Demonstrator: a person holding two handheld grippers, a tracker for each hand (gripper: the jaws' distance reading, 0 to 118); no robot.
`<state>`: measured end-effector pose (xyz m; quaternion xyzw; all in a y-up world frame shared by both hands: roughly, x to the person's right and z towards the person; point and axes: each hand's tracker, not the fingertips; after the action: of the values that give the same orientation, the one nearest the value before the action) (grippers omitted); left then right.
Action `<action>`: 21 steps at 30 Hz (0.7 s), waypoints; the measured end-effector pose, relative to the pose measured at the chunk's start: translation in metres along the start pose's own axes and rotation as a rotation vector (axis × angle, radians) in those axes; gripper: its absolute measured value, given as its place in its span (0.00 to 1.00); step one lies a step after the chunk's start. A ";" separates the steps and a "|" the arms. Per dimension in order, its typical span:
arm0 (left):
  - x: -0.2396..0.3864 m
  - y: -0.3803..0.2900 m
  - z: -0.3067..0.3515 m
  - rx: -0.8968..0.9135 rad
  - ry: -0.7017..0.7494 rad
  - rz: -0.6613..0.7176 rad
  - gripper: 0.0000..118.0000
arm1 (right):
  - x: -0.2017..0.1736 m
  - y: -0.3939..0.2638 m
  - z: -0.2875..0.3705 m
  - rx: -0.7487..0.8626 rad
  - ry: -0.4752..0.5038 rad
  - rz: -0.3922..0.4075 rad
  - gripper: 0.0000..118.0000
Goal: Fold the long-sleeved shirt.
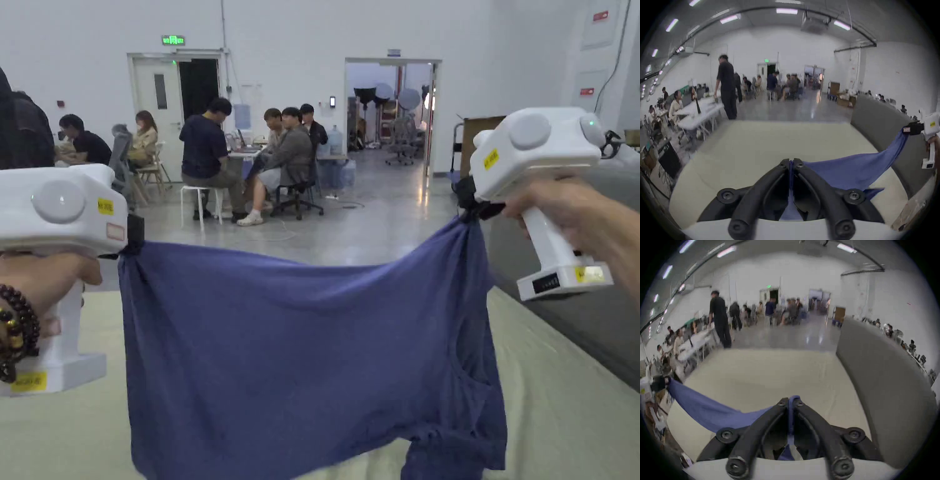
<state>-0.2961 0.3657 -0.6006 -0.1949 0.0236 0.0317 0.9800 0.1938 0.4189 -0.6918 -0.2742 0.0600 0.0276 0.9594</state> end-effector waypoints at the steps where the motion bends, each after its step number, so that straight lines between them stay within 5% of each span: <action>1: 0.001 0.021 0.005 0.026 0.022 -0.001 0.00 | -0.003 0.023 0.014 0.040 -0.019 -0.002 0.01; 11: 0.007 0.131 0.037 0.191 0.090 0.044 0.00 | -0.015 0.126 0.088 0.259 -0.091 -0.007 0.01; 21: -0.008 0.055 -0.004 0.041 0.095 0.045 0.00 | -0.009 0.039 0.012 0.099 -0.028 -0.009 0.01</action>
<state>-0.3080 0.4146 -0.6249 -0.1753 0.0748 0.0439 0.9807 0.1832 0.4586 -0.7007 -0.2261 0.0466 0.0239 0.9727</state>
